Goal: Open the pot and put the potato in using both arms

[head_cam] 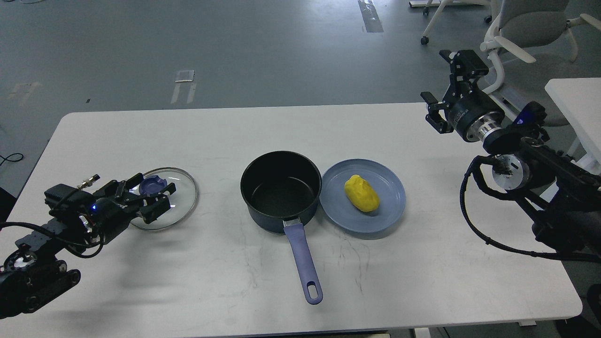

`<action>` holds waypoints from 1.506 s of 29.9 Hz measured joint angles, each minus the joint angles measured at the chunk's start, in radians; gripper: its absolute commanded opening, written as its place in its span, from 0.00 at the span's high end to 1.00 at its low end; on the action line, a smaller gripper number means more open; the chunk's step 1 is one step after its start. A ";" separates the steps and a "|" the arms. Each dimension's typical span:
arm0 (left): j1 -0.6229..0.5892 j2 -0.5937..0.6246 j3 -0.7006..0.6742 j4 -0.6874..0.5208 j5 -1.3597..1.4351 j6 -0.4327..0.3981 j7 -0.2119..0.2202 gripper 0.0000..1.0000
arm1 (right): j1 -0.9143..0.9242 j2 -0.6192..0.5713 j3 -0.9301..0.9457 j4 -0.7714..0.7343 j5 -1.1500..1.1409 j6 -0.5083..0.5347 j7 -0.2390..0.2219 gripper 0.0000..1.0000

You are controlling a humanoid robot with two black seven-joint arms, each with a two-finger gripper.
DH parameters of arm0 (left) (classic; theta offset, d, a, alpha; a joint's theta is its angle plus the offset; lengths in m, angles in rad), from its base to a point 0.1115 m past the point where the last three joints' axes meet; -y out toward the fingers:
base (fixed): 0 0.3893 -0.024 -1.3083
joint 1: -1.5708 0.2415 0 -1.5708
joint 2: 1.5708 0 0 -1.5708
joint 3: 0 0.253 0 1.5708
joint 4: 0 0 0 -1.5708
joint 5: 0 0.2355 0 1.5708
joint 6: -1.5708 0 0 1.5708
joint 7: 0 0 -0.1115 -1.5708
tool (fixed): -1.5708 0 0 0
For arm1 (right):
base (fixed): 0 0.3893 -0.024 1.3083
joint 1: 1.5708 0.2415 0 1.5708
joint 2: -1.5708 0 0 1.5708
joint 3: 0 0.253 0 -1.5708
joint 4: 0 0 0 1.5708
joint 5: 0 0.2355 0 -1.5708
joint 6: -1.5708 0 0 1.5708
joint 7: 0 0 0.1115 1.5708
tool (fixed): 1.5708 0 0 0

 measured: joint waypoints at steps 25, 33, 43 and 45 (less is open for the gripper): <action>-0.569 0.189 -0.016 -0.212 -0.922 -0.275 0.001 0.02 | 0.018 -0.003 0.011 0.015 0.000 0.004 0.005 0.00; -0.609 0.093 -0.170 -0.211 -1.343 -0.584 0.434 0.02 | 0.028 -0.006 0.008 0.026 -0.002 0.005 0.007 0.00; -0.341 -0.130 -0.456 -0.213 -1.539 -0.770 0.592 0.02 | 0.032 0.007 -0.003 0.130 -0.004 0.017 0.006 0.00; -0.288 -0.160 -0.481 -0.213 -1.542 -0.819 0.592 0.02 | 0.032 0.011 -0.006 0.156 -0.004 0.019 0.006 0.00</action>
